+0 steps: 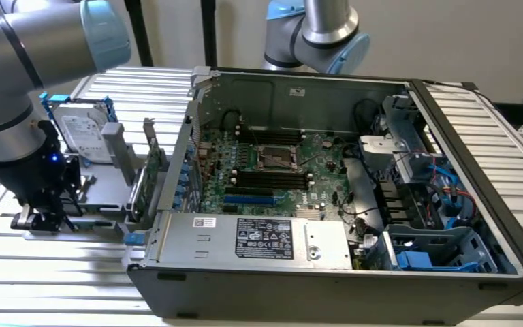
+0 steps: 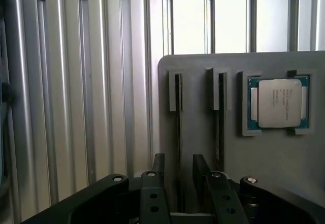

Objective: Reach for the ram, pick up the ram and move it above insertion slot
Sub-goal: 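Pick up the ram and move it above insertion slot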

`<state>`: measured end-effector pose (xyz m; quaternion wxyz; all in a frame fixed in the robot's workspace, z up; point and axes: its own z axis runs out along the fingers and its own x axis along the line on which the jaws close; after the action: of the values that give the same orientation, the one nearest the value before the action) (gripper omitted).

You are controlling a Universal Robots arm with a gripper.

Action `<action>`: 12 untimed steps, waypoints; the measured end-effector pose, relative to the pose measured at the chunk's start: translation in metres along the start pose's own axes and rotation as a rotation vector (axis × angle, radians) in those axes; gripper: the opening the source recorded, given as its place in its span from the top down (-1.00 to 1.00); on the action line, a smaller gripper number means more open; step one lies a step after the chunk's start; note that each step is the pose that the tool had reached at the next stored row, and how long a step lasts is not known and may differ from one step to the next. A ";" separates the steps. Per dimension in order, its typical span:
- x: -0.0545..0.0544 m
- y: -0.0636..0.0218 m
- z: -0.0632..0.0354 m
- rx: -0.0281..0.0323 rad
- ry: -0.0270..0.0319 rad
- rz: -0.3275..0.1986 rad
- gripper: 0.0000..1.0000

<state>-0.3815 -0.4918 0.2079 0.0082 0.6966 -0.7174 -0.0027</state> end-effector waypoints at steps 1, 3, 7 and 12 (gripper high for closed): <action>0.000 -0.0001 0.0018 0.0001 -0.0001 -0.002 0.27; -0.001 -0.0001 0.0046 0.0001 -0.0001 -0.008 0.27; -0.006 0.0000 0.0065 0.0003 -0.0002 -0.019 0.27; -0.006 0.0000 0.0072 0.0000 0.0002 -0.038 0.27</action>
<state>-0.3814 -0.4855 0.2006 0.0082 0.7100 -0.7042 -0.0028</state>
